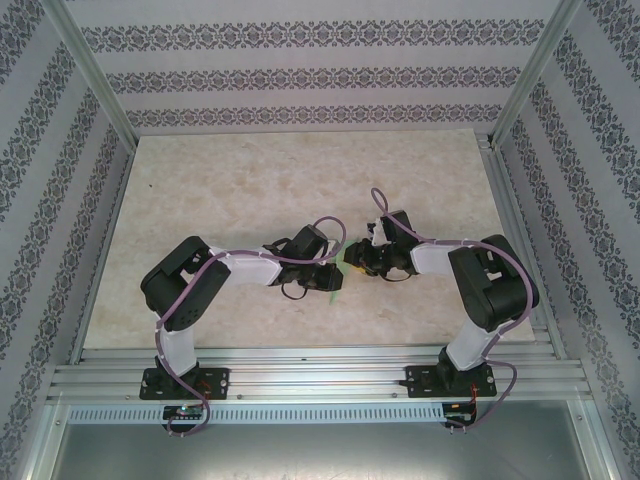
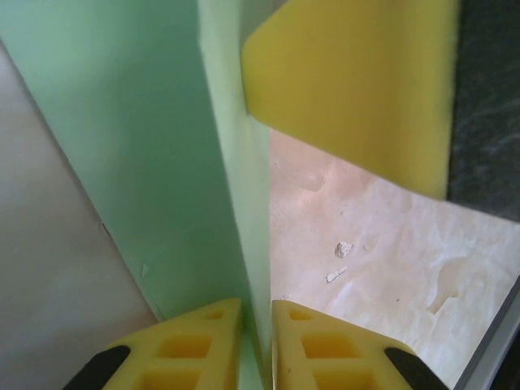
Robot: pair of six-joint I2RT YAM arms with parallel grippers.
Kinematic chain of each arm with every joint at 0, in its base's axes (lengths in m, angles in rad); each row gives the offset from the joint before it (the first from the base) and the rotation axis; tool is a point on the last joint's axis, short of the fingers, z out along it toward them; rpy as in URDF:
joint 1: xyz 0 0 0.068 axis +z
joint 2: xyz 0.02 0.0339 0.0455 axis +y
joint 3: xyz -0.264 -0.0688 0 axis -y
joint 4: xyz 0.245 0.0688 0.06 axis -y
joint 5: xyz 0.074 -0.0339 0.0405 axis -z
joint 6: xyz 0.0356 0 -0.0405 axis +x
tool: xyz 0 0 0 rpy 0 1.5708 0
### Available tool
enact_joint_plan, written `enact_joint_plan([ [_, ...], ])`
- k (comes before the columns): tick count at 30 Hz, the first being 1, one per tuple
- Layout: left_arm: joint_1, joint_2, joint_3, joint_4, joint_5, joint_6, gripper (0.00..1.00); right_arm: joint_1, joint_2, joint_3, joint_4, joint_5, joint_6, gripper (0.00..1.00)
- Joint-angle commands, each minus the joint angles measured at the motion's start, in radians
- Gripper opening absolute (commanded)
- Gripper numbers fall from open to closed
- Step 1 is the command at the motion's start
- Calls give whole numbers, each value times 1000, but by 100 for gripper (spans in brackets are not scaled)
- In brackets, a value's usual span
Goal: Fold a paper plane with a square sheet of paper (fold left side to right side)
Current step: Fold the wing for the fifth time at the center of the table.
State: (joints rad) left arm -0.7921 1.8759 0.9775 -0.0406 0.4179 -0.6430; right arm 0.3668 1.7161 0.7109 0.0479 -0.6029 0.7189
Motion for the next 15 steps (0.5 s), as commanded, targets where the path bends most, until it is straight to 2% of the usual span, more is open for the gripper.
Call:
enact_joint_plan([
  [1,10,-23,-14,35,18,-17,20,15,50,17,-15,45,5,34],
  [4,10,-45,-11,22,18,-14,23,17,64,22,-19,51,8,34],
  [10,10,-80,10,-22,15,0,34,20,93,43,-58,68,5,34],
  [15,10,-101,31,-52,14,12,37,27,111,58,-61,69,11,34],
])
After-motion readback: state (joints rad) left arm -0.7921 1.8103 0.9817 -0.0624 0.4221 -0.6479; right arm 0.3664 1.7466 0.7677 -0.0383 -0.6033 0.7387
